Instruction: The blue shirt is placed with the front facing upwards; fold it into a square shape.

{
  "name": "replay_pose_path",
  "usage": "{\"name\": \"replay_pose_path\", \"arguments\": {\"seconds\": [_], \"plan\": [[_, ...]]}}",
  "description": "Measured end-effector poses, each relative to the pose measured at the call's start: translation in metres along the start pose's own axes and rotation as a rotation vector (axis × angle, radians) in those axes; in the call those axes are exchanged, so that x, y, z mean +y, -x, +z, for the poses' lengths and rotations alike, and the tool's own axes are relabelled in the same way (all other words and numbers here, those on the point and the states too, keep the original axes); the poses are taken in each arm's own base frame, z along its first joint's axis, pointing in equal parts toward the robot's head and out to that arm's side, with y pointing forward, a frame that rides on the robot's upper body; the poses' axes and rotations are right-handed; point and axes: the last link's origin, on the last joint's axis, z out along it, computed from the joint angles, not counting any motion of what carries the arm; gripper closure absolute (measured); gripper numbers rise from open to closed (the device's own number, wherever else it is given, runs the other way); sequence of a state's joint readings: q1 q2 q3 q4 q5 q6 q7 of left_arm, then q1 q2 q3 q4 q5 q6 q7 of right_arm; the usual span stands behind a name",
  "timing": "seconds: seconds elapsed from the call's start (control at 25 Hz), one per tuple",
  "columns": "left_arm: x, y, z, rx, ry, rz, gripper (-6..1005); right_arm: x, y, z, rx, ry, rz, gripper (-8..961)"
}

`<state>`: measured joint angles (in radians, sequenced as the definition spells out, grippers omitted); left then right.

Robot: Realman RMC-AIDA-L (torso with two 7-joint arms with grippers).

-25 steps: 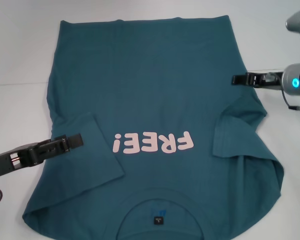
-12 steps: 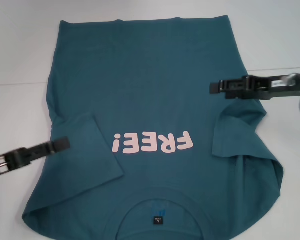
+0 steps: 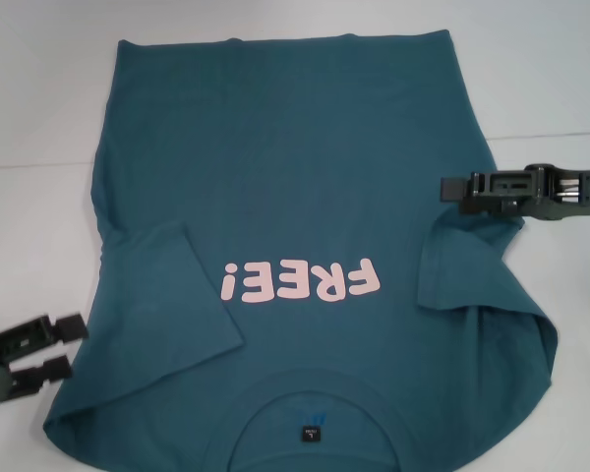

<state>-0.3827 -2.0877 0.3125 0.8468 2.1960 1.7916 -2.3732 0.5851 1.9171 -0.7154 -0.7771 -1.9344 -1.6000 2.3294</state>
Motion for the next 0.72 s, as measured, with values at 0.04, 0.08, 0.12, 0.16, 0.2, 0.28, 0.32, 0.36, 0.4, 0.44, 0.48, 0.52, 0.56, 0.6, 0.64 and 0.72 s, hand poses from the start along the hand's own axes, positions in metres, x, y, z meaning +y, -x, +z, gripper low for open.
{"name": "replay_pose_path", "arguments": {"seconds": [0.04,0.08,0.12,0.16,0.2,0.28,0.32,0.36,0.4,0.44,0.48,0.52,0.56,0.6,0.64,0.72], "plan": [[-0.001,0.001,-0.001,-0.004,-0.009,-0.004,49,0.000,0.000,0.000,0.001,0.000,-0.001,215],[-0.003,0.002,-0.002,-0.010,-0.022,-0.006,49,0.000,0.000,0.000,0.003,-0.001,-0.002,215],[-0.005,0.002,-0.004,-0.017,-0.036,-0.008,49,0.000,-0.001,0.000,0.004,-0.001,-0.003,215],[-0.008,0.004,-0.006,-0.039,-0.073,-0.007,50,0.000,-0.001,0.000,0.005,-0.003,-0.003,215],[-0.010,0.005,-0.007,-0.047,-0.088,-0.005,50,-0.001,-0.001,0.000,0.006,-0.005,-0.003,216],[-0.014,0.007,-0.009,-0.066,-0.130,0.004,50,-0.001,-0.001,-0.001,0.006,-0.006,-0.003,216],[-0.016,0.007,-0.010,-0.072,-0.146,0.010,50,-0.001,-0.001,-0.001,0.004,-0.007,-0.003,216],[-0.017,0.007,-0.010,-0.073,-0.159,0.014,50,-0.001,-0.001,-0.001,0.002,-0.007,-0.002,216],[-0.019,0.007,-0.011,-0.074,-0.173,0.018,50,-0.001,-0.001,-0.001,0.000,-0.007,-0.002,217],[-0.022,0.007,-0.011,-0.075,-0.193,0.017,50,-0.001,-0.001,-0.001,-0.001,-0.007,-0.002,217],[-0.024,0.006,-0.011,-0.075,-0.209,0.016,50,-0.001,-0.001,-0.001,-0.002,-0.007,-0.002,217],[-0.025,0.006,-0.011,-0.073,-0.220,0.014,50,-0.002,-0.001,-0.001,-0.002,-0.007,-0.001,217],[-0.027,0.006,-0.011,-0.067,-0.232,0.010,50,-0.002,-0.001,-0.001,-0.003,-0.008,-0.001,217],[-0.029,0.005,-0.011,-0.061,-0.242,0.004,50,-0.002,-0.001,-0.001,-0.004,-0.009,0.000,218],[-0.030,0.005,-0.011,-0.057,-0.248,-0.001,50,-0.002,0.000,-0.002,-0.005,-0.010,0.000,218],[-0.033,0.004,-0.010,-0.053,-0.268,-0.011,50,-0.002,0.000,-0.002,-0.008,-0.013,0.001,218]]}}
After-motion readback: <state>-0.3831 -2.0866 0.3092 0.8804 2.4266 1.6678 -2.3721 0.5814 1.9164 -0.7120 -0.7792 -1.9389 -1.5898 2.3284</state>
